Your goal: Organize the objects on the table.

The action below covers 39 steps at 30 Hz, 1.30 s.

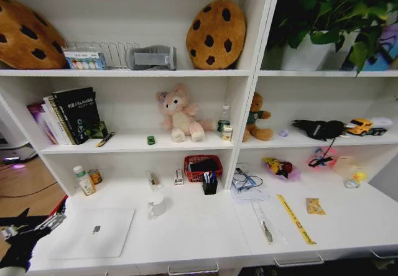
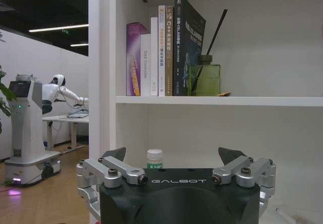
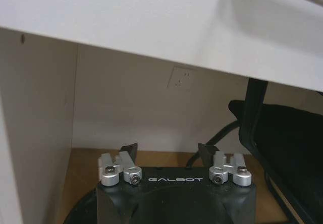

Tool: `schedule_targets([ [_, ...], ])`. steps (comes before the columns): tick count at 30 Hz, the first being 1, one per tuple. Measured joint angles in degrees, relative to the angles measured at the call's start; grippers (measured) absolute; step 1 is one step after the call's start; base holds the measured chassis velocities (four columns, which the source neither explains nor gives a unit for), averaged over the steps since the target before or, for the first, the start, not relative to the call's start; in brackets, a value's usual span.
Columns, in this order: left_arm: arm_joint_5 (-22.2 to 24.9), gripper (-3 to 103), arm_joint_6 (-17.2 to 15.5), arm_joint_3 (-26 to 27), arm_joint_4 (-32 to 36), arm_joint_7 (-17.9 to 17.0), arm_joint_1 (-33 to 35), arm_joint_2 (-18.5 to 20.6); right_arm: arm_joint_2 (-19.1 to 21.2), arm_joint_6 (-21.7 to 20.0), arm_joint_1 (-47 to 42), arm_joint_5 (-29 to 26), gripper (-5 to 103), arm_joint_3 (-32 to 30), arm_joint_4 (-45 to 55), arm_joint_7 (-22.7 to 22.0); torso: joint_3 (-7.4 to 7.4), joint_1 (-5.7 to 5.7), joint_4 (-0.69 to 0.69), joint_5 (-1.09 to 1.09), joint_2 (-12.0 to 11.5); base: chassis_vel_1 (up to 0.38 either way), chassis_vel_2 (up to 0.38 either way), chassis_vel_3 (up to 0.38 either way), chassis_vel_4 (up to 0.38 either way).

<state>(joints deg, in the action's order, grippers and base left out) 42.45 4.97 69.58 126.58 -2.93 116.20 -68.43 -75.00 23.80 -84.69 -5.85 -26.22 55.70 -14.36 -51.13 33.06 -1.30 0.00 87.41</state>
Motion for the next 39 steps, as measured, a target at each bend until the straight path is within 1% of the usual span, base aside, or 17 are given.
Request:
schedule_targets([
  [2,0.0,100,0.0,0.0,0.0,-0.01,0.0,0.0,0.47,-0.27,-5.16,0.24,80,-0.14,4.98,0.0,0.0,0.0,0.0,0.01,0.0,0.0,0.0,0.0,0.0],
  [3,0.0,100,0.0,0.0,0.0,-0.01,0.0,0.0,0.47,-0.27,-5.16,0.24,80,-0.14,4.98,0.0,0.0,0.0,0.0,0.01,0.0,0.0,0.0,0.0,0.0],
  [4,0.0,100,0.0,-0.01,0.0,0.0,0.0,0.0,0.55,-0.45,-7.07,0.38,85,-0.47,7.01,-0.03,0.01,0.0,-0.02,0.01,0.0,0.0,0.0,0.0,0.0],
  [6,0.0,100,0.0,0.0,0.0,-0.01,0.0,0.0,1.3,-1.6,-12.9,-1.02,96,-1.31,14.33,-0.48,0.01,0.0,0.0,0.0,0.01,0.0,0.0,0.0,0.0],
  [11,0.0,100,0.0,0.0,0.0,-0.01,0.0,0.0,1.83,-1.92,-16.58,-1.7,99,-1.57,18.78,-0.82,0.01,0.0,0.0,-0.01,0.01,0.0,0.0,0.0,0.0],
  [15,0.0,100,0.0,0.0,0.0,-0.01,0.0,0.0,2.64,-1.05,-23.08,-1.26,100,-1.9,25.55,-1.39,0.01,0.0,0.0,0.0,0.01,0.0,0.0,0.0,0.0],
  [17,0.0,100,0.0,0.0,0.0,-0.01,0.0,0.0,2.72,1.1,-31.75,-0.24,100,-2.53,34.22,-1.63,0.01,-0.01,-0.01,0.0,0.02,0.0,0.0,0.0,0.0],
  [18,0.0,100,0.0,0.0,0.0,-0.01,0.0,0.0,2.72,1.1,-31.75,-0.24,100,-2.53,34.22,-1.63,0.01,-0.01,-0.01,0.0,0.02,0.0,0.0,0.0,0.0],
  [20,0.0,100,0.0,0.0,0.0,-0.01,0.0,0.0,1.9,6.92,-40.42,5.12,100,-3.12,44.32,-1.59,0.01,-0.01,-0.01,0.0,0.02,0.0,0.0,0.0,0.0],
  [24,0.0,100,0.0,0.0,0.0,-0.01,0.0,0.0,1.29,10.18,-43.49,7.87,100,-4.17,50.32,-1.67,0.01,-0.01,-0.01,0.0,0.01,0.0,0.0,0.0,0.0],
  [26,0.0,100,0.0,0.0,0.0,-0.01,0.0,0.0,1.29,11.11,-45.34,7.13,100,-5.42,57.55,-0.66,0.01,-0.01,0.0,0.0,0.02,0.0,0.0,0.0,0.0],
  [27,0.0,100,0.0,0.0,0.0,-0.01,0.0,0.0,1.29,11.11,-45.34,7.13,100,-5.42,57.55,-0.66,0.01,-0.01,0.0,0.0,0.02,0.0,0.0,0.0,0.0],
  [30,0.0,100,0.0,0.0,0.0,0.0,0.0,0.0,1.68,8.92,-45.81,3.78,100,-7.56,66.87,1.49,0.0,-0.01,0.0,-0.01,0.01,0.0,0.0,0.0,0.0],
  [31,0.0,100,0.0,0.0,0.0,-0.01,-0.01,0.0,1.75,6.77,-45.13,2.33,100,-8.72,70.0,2.17,0.0,-0.01,0.0,0.0,0.01,0.0,0.0,0.0,0.0],
  [32,0.0,100,0.0,0.0,0.0,-0.01,-0.01,0.0,1.75,6.77,-45.13,2.33,100,-8.72,70.0,2.17,0.0,-0.01,0.0,0.0,0.01,0.0,0.0,0.0,0.0],
  [35,0.0,100,0.0,0.0,0.0,-0.01,0.0,0.0,1.79,1.75,-40.58,0.19,100,-10.47,72.89,3.4,0.0,-0.01,0.01,0.01,0.01,0.0,0.0,0.0,0.0],
  [39,0.0,100,0.0,0.0,0.0,-0.02,0.0,0.0,1.33,-1.7,-35.9,-1.42,100,-11.17,72.81,3.83,0.0,-0.01,0.01,0.01,0.0,0.0,0.0,0.0,0.0],
])
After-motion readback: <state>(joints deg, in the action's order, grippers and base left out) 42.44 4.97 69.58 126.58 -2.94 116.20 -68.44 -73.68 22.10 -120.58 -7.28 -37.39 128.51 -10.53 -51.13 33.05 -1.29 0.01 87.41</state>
